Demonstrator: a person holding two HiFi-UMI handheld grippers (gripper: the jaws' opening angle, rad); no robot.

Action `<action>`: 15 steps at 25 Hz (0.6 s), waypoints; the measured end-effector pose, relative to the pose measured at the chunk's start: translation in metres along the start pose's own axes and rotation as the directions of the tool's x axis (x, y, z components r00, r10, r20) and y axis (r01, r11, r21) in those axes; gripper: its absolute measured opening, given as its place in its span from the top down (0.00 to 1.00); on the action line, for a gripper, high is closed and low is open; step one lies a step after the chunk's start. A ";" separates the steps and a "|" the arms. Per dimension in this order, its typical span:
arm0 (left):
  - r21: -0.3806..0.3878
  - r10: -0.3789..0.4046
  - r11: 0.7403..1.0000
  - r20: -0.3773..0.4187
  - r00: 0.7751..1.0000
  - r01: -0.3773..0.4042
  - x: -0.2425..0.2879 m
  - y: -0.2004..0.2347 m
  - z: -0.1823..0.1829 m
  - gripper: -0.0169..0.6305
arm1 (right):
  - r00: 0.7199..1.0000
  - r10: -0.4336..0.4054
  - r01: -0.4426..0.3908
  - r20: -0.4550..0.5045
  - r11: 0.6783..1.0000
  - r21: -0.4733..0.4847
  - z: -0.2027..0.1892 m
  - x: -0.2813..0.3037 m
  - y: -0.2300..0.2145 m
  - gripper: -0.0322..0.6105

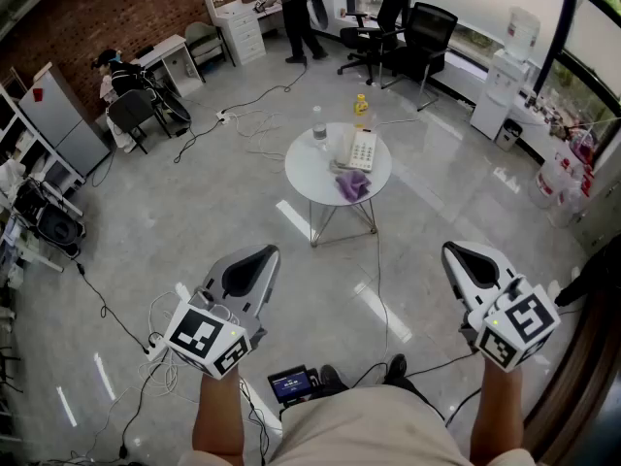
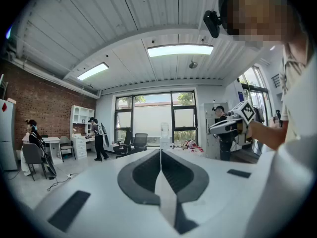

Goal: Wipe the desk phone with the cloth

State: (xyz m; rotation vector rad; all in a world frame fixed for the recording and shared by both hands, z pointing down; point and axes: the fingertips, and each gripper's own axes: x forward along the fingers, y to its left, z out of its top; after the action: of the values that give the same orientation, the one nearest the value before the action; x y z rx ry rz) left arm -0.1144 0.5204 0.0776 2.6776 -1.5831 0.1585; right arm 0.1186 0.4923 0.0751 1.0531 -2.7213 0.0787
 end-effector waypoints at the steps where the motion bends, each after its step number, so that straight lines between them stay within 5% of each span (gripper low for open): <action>1: 0.000 0.001 1.000 0.000 1.000 -0.001 -0.003 0.001 0.000 0.96 | 1.000 0.000 0.000 0.000 1.000 0.000 0.001 0.000 0.003 0.97; 15: -0.005 -0.015 1.000 -0.005 1.000 0.015 -0.018 0.021 -0.006 0.96 | 1.000 -0.008 0.008 -0.010 1.000 0.001 0.002 0.016 0.026 0.97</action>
State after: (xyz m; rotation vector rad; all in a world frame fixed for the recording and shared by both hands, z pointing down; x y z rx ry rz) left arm -0.1422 0.5266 0.0814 2.6829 -1.5593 0.1606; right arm 0.0893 0.5004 0.0778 1.0604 -2.7083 0.0835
